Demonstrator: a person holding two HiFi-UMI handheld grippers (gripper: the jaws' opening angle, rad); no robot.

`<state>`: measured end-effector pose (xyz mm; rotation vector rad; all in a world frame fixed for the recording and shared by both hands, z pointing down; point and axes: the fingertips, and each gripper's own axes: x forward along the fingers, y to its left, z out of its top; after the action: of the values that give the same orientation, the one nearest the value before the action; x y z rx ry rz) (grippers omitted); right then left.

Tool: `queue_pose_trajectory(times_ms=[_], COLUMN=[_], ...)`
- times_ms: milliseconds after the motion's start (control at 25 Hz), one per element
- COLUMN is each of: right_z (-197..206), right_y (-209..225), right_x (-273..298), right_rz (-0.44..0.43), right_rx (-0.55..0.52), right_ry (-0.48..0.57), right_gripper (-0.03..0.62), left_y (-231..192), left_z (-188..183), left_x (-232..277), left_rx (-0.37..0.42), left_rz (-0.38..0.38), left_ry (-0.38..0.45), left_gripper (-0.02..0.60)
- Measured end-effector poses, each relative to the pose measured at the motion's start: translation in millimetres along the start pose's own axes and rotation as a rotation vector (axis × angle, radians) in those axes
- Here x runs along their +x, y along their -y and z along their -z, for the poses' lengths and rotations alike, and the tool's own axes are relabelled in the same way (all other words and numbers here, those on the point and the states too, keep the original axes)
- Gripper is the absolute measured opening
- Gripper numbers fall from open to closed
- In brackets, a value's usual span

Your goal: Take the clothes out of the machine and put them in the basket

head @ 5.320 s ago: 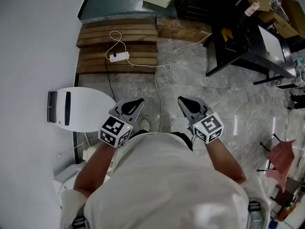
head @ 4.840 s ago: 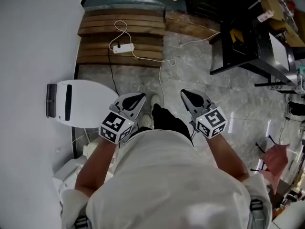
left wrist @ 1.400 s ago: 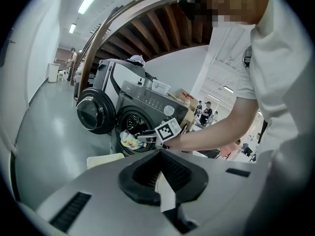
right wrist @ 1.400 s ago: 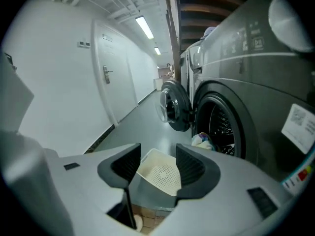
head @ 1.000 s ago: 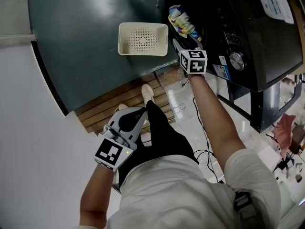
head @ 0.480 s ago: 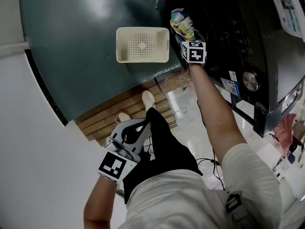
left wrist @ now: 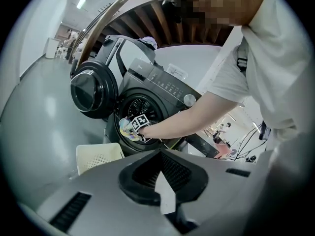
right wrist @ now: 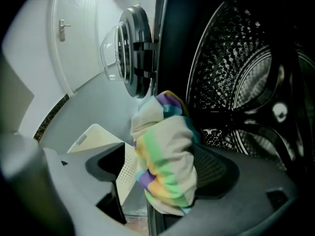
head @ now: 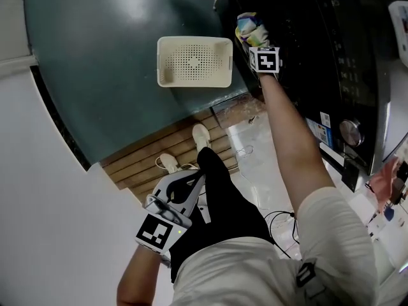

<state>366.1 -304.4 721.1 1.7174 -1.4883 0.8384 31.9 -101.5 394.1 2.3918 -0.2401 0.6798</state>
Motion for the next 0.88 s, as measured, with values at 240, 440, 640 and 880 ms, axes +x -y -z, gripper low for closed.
queue_pose_trajectory(times_ms=[240, 440, 640, 880], right_z=[16, 26, 27, 27], right_y=[12, 11, 20, 23], right_x=[26, 47, 53, 47], right_rz=[0.011, -0.008, 0.021, 0.046], right_rx=[-0.033, -0.028, -0.001, -0.047], right_ry=[-0.065, -0.112, -0.143, -0.142], right_gripper=[0.445, 0.443, 0.362, 0.222], left_y=[-12, -20, -25, -29], left_z=[4, 9, 13, 19], left_x=[8, 14, 16, 14], left_rx=[-0.030, -0.045, -0.043, -0.061], left_rz=[-0.003, -0.004, 0.000, 0.000], left_ry=[-0.001, -0.016, -0.017, -0.019], left_gripper=[-0.003, -0.003, -0.003, -0.003])
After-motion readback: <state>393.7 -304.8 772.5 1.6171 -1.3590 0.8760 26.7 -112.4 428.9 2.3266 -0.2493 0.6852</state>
